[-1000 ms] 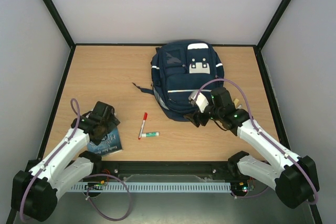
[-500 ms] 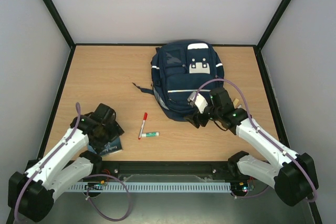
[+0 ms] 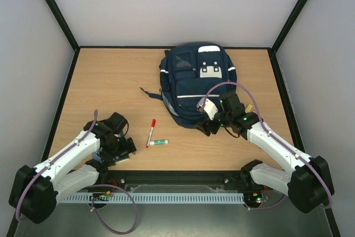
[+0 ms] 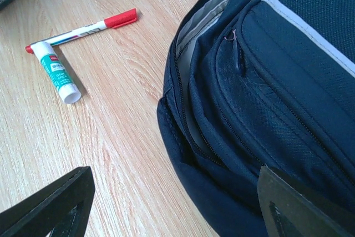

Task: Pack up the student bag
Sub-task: Move the book to the center of the board, then pick up the book from the center of the board.

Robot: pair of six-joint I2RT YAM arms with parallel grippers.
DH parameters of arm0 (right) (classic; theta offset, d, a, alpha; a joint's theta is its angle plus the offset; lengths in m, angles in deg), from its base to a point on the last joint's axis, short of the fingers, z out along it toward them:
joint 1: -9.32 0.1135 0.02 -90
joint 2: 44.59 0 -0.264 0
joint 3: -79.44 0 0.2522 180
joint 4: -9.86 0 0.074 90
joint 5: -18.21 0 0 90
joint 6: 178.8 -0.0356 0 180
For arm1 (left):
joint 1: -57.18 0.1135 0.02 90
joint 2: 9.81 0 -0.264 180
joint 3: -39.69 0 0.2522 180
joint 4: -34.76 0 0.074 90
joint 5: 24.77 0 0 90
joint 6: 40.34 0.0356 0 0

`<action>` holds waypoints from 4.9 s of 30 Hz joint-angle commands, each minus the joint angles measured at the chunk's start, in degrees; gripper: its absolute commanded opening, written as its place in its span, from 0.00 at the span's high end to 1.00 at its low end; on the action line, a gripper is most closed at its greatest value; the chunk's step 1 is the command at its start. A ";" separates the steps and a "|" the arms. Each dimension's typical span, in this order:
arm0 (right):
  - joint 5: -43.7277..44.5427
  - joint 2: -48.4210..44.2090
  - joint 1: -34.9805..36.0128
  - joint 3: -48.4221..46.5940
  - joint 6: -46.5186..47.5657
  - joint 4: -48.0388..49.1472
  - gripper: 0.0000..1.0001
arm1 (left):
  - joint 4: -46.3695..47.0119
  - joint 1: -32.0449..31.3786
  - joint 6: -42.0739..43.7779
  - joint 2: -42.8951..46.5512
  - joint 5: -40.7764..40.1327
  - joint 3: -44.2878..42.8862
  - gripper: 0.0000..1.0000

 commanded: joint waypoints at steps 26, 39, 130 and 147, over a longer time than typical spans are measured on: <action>-1.09 0.23 0.36 -1.93 -0.29 -3.14 0.19 | 19.19 -1.47 6.20 -23.12 -15.95 -13.62 0.01; -9.79 18.37 0.45 -19.01 -6.71 -10.94 0.20 | 16.01 13.66 6.68 -18.57 -31.68 -22.39 0.01; -42.66 84.92 12.22 -75.18 -47.46 -8.20 0.21 | 65.03 25.82 10.30 -39.86 7.48 2.47 0.31; -24.68 76.37 11.87 -71.00 -48.29 -9.11 0.20 | 55.06 24.76 10.84 -31.88 1.56 2.46 0.29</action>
